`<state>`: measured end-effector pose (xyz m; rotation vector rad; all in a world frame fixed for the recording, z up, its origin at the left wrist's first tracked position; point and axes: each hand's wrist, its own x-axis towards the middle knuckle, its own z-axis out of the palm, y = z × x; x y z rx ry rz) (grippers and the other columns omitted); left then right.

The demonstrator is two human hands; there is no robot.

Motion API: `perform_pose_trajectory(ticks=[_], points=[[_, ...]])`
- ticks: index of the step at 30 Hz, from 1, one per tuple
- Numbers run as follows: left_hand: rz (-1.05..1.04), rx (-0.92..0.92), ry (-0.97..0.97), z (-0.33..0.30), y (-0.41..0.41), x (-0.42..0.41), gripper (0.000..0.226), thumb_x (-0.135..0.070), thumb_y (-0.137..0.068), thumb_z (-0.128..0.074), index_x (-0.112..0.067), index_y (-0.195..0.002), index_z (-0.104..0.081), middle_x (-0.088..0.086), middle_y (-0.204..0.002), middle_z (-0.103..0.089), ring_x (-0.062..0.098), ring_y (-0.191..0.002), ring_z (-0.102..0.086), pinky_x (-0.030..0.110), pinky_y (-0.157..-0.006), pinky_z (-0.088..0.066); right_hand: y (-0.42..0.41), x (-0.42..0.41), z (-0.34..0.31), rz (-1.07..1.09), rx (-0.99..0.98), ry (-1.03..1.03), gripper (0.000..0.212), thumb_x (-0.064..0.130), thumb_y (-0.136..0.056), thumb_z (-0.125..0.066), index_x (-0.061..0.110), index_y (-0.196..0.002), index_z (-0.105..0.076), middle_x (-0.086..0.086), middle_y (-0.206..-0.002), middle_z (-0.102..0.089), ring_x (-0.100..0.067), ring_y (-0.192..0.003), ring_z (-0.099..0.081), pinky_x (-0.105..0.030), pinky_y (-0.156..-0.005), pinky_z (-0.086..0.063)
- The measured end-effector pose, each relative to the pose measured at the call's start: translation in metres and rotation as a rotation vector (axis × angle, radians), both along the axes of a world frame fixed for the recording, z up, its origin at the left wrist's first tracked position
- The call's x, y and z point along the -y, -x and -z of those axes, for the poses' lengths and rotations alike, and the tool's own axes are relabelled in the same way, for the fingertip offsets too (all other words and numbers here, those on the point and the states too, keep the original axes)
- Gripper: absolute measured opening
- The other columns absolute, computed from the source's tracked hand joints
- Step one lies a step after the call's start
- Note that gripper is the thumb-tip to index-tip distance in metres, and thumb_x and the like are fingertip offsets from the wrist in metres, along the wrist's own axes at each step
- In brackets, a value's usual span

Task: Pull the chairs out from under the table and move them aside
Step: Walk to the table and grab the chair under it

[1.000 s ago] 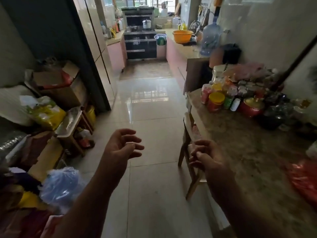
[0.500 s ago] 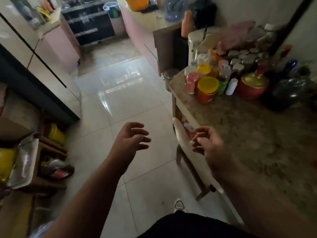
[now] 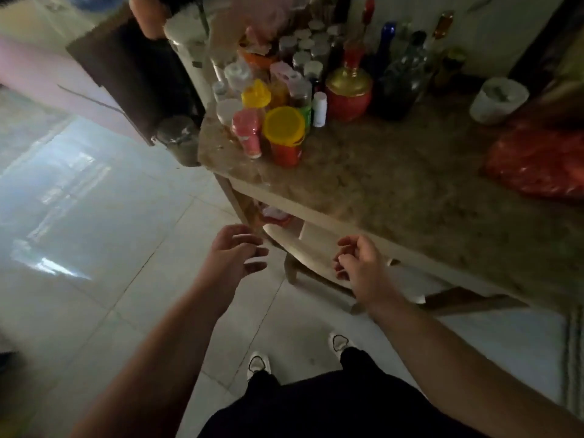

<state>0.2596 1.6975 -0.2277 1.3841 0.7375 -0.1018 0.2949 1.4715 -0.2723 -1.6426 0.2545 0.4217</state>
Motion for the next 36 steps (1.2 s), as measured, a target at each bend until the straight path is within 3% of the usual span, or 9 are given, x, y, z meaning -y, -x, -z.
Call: perform_pose_trajectory(ticks=[5, 8, 11, 14, 18, 25, 30, 33, 36], points=[[0.127, -0.350, 0.252, 0.052, -0.019, -0.018, 0.030, -0.004, -0.095, -0.060, -0.002, -0.124, -0.054, 0.022, -0.119, -0.055, 0.040, -0.112, -0.060, 0.054, -0.092, -0.054, 0.050, -0.001, 0.037, 0.522, -0.178, 0.081, 0.022, 0.003, -0.086, -0.050, 0.023, -0.087, -0.060, -0.004, -0.079, -0.063, -0.019, -0.067, -0.061, -0.041, -0.069, -0.055], [0.091, -0.474, 0.414, 0.077, -0.022, -0.014, 0.045, -0.014, -0.093, -0.068, -0.001, -0.129, -0.044, 0.025, -0.124, -0.048, 0.042, -0.111, -0.058, 0.056, -0.093, -0.053, 0.072, 0.012, 0.055, 0.824, -0.438, -0.174, 0.014, 0.004, -0.085, -0.050, 0.014, -0.085, -0.059, -0.008, -0.078, -0.059, -0.018, -0.065, -0.059, -0.032, -0.061, -0.054], [0.082, -0.501, 0.510, 0.099, -0.031, -0.003, 0.064, -0.021, -0.092, -0.070, -0.001, -0.140, -0.033, 0.027, -0.119, -0.047, 0.045, -0.112, -0.058, 0.059, -0.098, -0.050, 0.077, 0.027, 0.063, 0.977, -0.554, -0.507, 0.005, 0.011, -0.089, -0.055, 0.008, -0.086, -0.054, -0.015, -0.080, -0.054, -0.025, -0.073, -0.059, -0.042, -0.068, -0.056], [0.074, -0.511, 0.506, 0.113, -0.047, 0.010, 0.069, -0.026, -0.090, -0.072, -0.004, -0.142, -0.032, 0.026, -0.114, -0.047, 0.046, -0.122, -0.054, 0.060, -0.101, -0.048, 0.066, 0.040, 0.072, 1.032, -0.548, -0.714, 0.030, 0.025, -0.092, -0.062, 0.006, -0.110, -0.046, -0.022, -0.105, -0.051, -0.032, -0.096, -0.059, -0.056, -0.088, -0.055], [0.073, -0.432, 0.520, 0.124, -0.072, 0.031, 0.062, -0.030, -0.088, -0.074, -0.002, -0.134, -0.044, 0.021, -0.122, -0.054, 0.035, -0.115, -0.057, 0.058, -0.098, -0.050, 0.043, 0.043, 0.092, 0.926, -0.563, -0.863, 0.042, 0.034, -0.090, -0.062, 0.007, -0.120, -0.054, -0.023, -0.133, -0.058, -0.039, -0.116, -0.061, -0.061, -0.088, -0.053], [-0.041, -0.463, 0.482, 0.157, -0.101, 0.043, 0.053, -0.018, -0.086, -0.074, -0.016, -0.129, -0.044, 0.020, -0.122, -0.057, 0.043, -0.105, -0.061, 0.069, -0.067, -0.057, 0.001, 0.037, 0.123, 1.041, -0.657, -0.802, 0.044, 0.017, -0.086, -0.063, 0.014, -0.129, -0.054, -0.022, -0.123, -0.064, -0.046, -0.105, -0.064, -0.069, -0.071, -0.054], [0.023, -0.458, 0.414, 0.173, -0.102, 0.046, 0.019, -0.013, -0.092, -0.062, -0.013, -0.109, -0.052, 0.020, -0.125, -0.061, 0.038, -0.115, -0.061, 0.061, -0.092, -0.053, 0.001, 0.035, 0.134, 1.010, -0.556, -0.734, 0.028, 0.021, -0.088, -0.066, 0.016, -0.115, -0.061, -0.014, -0.110, -0.070, -0.033, -0.097, -0.068, -0.053, -0.057, -0.059], [0.032, -0.443, 0.388, 0.171, -0.102, 0.047, 0.010, -0.011, -0.094, -0.058, -0.011, -0.101, -0.051, 0.019, -0.115, -0.063, 0.034, -0.105, -0.064, 0.054, -0.073, -0.057, 0.001, 0.036, 0.133, 0.990, -0.572, -0.711, 0.021, 0.014, -0.091, -0.058, 0.016, -0.111, -0.059, -0.014, -0.108, -0.067, -0.033, -0.098, -0.065, -0.046, -0.056, -0.058], [0.007, -0.409, 0.367, 0.174, -0.097, 0.048, 0.027, -0.009, -0.094, -0.057, -0.009, -0.119, -0.046, 0.018, -0.114, -0.063, 0.033, -0.099, -0.065, 0.051, -0.060, -0.058, 0.005, 0.037, 0.131, 0.992, -0.582, -0.676, 0.024, 0.013, -0.092, -0.055, 0.014, -0.116, -0.056, -0.016, -0.111, -0.063, -0.034, -0.101, -0.063, -0.048, -0.062, -0.055]])
